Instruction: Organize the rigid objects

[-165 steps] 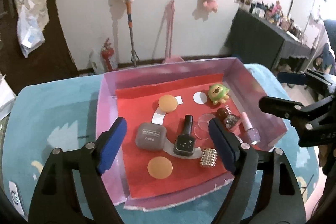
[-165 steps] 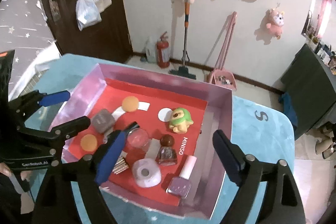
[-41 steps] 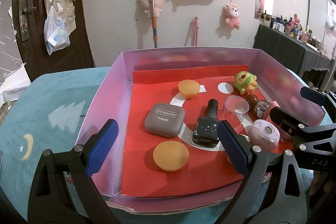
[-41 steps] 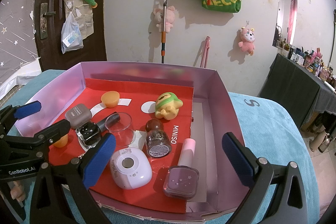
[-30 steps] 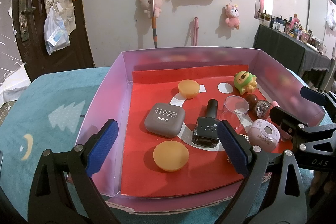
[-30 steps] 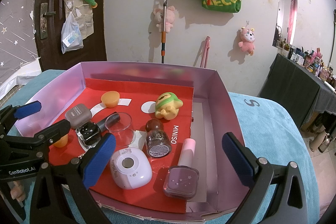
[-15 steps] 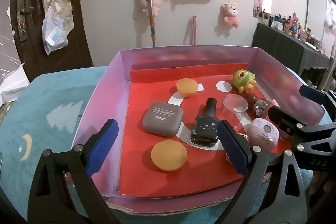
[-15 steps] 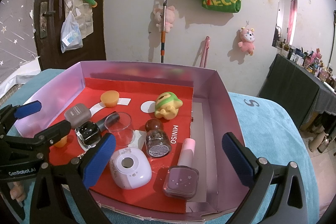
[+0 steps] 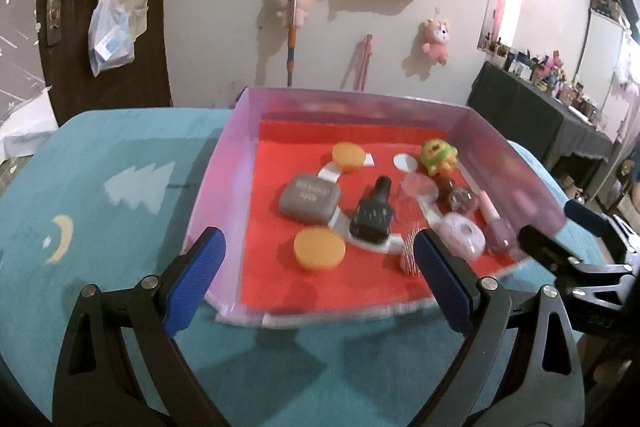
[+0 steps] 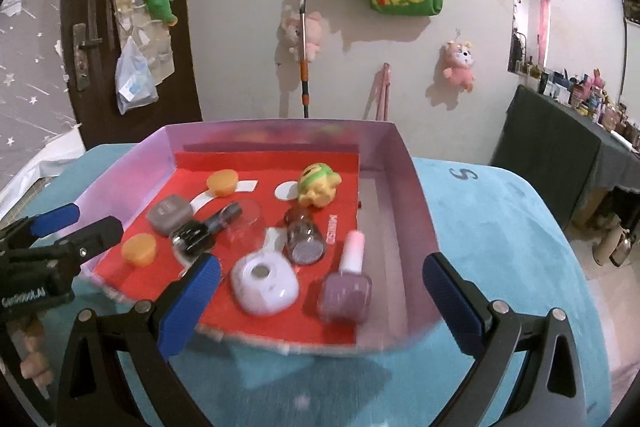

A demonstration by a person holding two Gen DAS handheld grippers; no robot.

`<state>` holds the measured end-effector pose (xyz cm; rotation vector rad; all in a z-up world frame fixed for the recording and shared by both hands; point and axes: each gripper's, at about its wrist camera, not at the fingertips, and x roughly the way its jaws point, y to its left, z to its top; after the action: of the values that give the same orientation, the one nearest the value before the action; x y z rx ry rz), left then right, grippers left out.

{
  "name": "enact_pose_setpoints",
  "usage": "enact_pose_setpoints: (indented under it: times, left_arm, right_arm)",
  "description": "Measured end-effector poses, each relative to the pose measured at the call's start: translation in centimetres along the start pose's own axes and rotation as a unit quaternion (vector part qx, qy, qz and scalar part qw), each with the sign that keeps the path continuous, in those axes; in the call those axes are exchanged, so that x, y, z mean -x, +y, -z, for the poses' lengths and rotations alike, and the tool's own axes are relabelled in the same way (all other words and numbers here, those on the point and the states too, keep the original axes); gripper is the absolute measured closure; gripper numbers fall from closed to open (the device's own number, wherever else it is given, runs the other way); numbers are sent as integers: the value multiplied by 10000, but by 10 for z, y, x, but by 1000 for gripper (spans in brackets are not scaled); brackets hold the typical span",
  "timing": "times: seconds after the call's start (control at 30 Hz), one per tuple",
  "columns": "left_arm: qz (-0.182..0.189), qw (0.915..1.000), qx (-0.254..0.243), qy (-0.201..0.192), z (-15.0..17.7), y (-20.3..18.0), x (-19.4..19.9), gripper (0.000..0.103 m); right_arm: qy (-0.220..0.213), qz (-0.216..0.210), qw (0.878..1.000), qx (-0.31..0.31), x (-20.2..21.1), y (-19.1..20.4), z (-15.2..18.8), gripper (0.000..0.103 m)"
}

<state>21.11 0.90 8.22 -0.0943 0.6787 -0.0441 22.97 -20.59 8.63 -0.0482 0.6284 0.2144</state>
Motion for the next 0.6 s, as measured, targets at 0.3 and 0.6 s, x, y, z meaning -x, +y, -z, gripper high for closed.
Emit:
enact_pose_setpoints:
  times: [0.3, 0.6]
  left_arm:
    - [-156, 9978, -150, 630, 46, -9, 34, 7]
    - [-432, 9920, -352, 1133, 84, -21, 25, 7]
  right_arm:
    - [451, -82, 9989, 67, 51, 10, 36, 0]
    - [1368, -39, 9904, -215, 39, 3, 85, 0]
